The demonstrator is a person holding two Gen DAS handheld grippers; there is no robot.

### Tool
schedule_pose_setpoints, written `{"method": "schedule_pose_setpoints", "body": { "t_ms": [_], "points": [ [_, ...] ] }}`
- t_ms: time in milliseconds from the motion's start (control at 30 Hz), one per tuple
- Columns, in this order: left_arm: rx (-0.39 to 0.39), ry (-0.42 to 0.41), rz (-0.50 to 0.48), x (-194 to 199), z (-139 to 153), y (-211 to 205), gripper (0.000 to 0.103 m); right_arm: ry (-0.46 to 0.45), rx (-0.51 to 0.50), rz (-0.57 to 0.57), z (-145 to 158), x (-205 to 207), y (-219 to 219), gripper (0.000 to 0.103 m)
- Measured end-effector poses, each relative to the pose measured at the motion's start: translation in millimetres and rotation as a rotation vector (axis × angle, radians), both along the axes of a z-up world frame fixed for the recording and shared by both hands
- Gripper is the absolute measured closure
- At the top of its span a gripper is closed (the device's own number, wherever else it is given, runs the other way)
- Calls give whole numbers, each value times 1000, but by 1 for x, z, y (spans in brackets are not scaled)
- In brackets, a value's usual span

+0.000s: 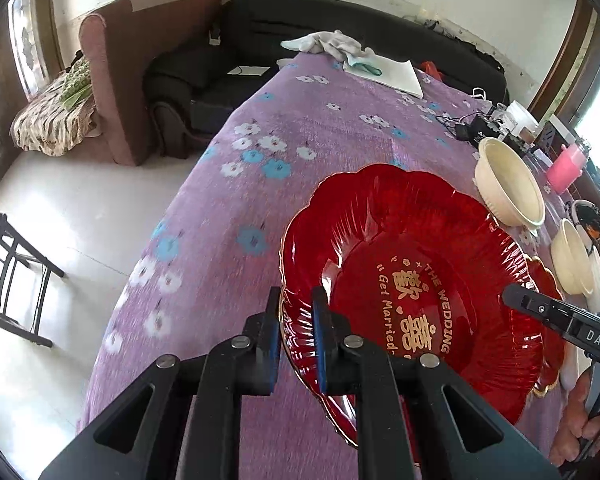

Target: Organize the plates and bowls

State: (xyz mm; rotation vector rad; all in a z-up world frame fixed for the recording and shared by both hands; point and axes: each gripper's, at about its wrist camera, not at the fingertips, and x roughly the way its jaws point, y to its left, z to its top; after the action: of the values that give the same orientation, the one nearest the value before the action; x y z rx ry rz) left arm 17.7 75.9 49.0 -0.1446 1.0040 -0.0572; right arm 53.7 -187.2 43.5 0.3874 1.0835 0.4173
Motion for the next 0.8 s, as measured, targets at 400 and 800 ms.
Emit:
{"method": "schedule_pose_setpoints", "body": {
  "t_ms": [400, 800],
  "points": [
    [-6, -27, 68, -83, -9, 28, 88, -13, 56, 95, -1, -64, 27, 84],
    [3, -83, 137, -112, -3, 46, 61, -53, 59, 112, -1, -89, 17, 83]
  ]
}}
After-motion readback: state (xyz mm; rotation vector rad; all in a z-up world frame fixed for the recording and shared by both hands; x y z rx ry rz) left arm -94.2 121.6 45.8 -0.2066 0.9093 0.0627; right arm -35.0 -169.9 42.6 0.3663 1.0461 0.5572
